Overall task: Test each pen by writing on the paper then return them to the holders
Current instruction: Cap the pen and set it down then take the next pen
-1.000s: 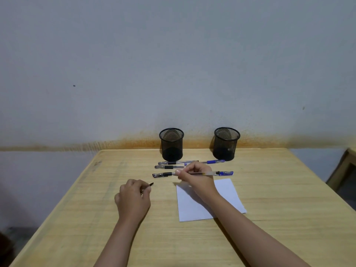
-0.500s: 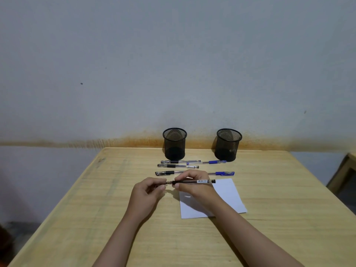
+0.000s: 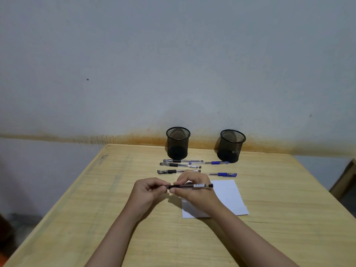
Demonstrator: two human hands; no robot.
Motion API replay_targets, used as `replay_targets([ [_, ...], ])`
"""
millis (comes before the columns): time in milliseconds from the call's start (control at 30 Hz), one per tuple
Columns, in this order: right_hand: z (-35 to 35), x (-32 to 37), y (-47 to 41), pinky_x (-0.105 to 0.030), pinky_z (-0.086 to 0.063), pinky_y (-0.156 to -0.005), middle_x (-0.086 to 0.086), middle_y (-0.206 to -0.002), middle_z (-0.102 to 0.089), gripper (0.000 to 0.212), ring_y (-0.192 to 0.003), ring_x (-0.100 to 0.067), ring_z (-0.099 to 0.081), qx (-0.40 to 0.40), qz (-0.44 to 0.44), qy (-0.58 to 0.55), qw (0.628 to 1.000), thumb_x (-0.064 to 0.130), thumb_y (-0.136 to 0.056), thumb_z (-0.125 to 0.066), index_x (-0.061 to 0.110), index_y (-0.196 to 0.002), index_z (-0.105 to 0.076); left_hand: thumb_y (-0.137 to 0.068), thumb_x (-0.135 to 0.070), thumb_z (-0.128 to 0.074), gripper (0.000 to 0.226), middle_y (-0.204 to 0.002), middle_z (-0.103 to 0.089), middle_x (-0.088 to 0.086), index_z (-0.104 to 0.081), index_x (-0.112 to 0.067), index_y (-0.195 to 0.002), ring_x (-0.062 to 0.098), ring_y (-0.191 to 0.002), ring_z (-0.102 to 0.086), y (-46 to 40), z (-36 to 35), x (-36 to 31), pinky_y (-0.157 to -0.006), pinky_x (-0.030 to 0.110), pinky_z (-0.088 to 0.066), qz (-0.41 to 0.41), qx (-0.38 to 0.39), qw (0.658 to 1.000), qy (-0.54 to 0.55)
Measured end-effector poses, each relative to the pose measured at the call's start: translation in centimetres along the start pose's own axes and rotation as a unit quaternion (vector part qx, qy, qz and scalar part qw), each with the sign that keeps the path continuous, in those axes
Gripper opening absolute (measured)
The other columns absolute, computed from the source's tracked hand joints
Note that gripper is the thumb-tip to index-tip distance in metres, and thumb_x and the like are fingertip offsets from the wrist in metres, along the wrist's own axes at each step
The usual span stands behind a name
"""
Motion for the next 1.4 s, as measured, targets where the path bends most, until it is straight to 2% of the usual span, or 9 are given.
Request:
replay_targets([
  [167,-0.8,1.2,-0.2,-0.023,-0.053,-0.068,0.008,-0.077,-0.066,0.009,-0.075,-0.008,-0.062,0.010,0.056,0.073,0.996,0.020,-0.076,-0.077,0.017,-0.081,-0.070,-0.082,0.006,-0.062,0.021,-0.089,-0.074,0.005,-0.073,-0.009,-0.092,0.010,-0.090,-0.068,0.2,0.4,-0.7,-0.079,0.019,-0.052,-0.006,-0.041,0.999,-0.019],
  [300,-1.7,0.3,-0.7,-0.018,-0.052,-0.068,0.005,-0.079,-0.066,0.011,-0.076,-0.006,-0.062,-0.019,-0.022,0.024,0.999,0.016,-0.080,-0.074,0.023,-0.082,-0.065,-0.086,-0.024,-0.064,0.040,-0.120,-0.059,-0.014,-0.056,-0.027,-0.126,-0.002,-0.109,-0.055,0.0,3.1,-0.7,-0.089,0.017,-0.042,0.005,-0.047,0.976,-0.212],
  [433,-3.6,-0.1,-1.0,-0.010,-0.051,-0.069,0.009,-0.088,-0.068,0.009,-0.084,0.003,-0.063,-0.019,-0.049,0.003,0.999,0.014,-0.081,-0.072,0.021,-0.085,-0.069,-0.079,-0.067,-0.044,0.068,-0.142,-0.044,-0.004,-0.040,-0.033,-0.138,0.018,-0.131,-0.038,-0.1,8.6,1.5,-0.107,0.039,-0.032,0.041,-0.008,0.878,-0.477],
  [533,-5.1,-0.3,-1.4,-0.007,-0.048,-0.066,0.004,-0.092,-0.070,0.013,-0.083,0.003,-0.062,-0.003,-0.048,0.019,0.999,0.011,-0.081,-0.071,0.015,-0.093,-0.072,-0.070,-0.081,-0.020,0.086,-0.154,-0.026,-0.005,-0.031,-0.036,-0.142,0.021,-0.140,-0.021,0.7,11.4,3.2,-0.114,0.049,-0.018,0.079,0.007,0.818,-0.569],
  [667,-7.7,-0.8,-2.3,-0.002,-0.044,-0.074,0.003,-0.107,-0.068,0.034,-0.086,0.007,-0.059,0.061,-0.034,0.085,0.994,0.001,-0.086,-0.058,0.016,-0.115,-0.069,-0.066,-0.080,-0.012,0.089,-0.154,-0.024,-0.010,-0.033,-0.036,-0.141,0.019,-0.140,-0.019,0.8,11.6,3.1,-0.115,0.048,-0.017,0.055,-0.015,0.816,-0.575],
  [833,-9.4,-1.3,-3.1,-0.001,-0.044,-0.071,0.002,-0.105,-0.071,0.028,-0.078,0.012,-0.060,0.079,-0.036,0.102,0.991,0.013,-0.088,-0.064,0.015,-0.115,-0.069,-0.068,-0.078,-0.014,0.085,-0.153,-0.027,-0.010,-0.035,-0.036,-0.139,0.017,-0.138,-0.021,0.8,11.7,3.2,-0.114,0.047,-0.017,0.047,-0.026,0.816,-0.575],
  [1033,-10.7,-1.9,-3.6,-0.012,-0.047,-0.074,0.003,-0.094,-0.073,0.027,-0.080,0.001,-0.060,0.079,-0.017,0.148,0.986,0.029,-0.081,-0.071,0.020,-0.106,-0.074,-0.070,-0.077,-0.017,0.083,-0.151,-0.029,-0.009,-0.037,-0.035,-0.138,0.018,-0.138,-0.021,0.8,11.7,3.2,-0.114,0.048,-0.016,0.034,-0.031,0.826,-0.562],
  [1200,-11.2,-2.3,-3.7,-0.033,-0.044,-0.086,0.006,-0.094,-0.062,0.027,-0.095,-0.012,-0.053,0.086,-0.013,0.206,0.975,0.040,-0.081,-0.068,0.028,-0.104,-0.073,-0.071,-0.076,-0.018,0.081,-0.151,-0.030,-0.010,-0.038,-0.035,-0.137,0.017,-0.137,-0.022,0.8,11.8,3.3,-0.112,0.047,-0.018,0.031,-0.032,0.825,-0.564],
  [1400,-8.5,-2.0,-4.1,-0.020,-0.043,-0.079,-0.001,-0.098,-0.063,0.027,-0.093,-0.013,-0.055,0.021,-0.012,0.188,0.982,0.028,-0.083,-0.068,0.017,-0.107,-0.071,-0.070,-0.076,-0.017,0.081,-0.151,-0.028,-0.011,-0.037,-0.036,-0.138,0.016,-0.138,-0.021,0.8,11.9,3.4,-0.113,0.047,-0.017,0.033,-0.031,0.822,-0.568],
])
Point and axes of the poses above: each hand's wrist, its own y-axis away from the middle knuckle, its own z-axis out of the back of the hand, x = y × z, the point moved 7 cm from there along -y, towards the middle knuckle
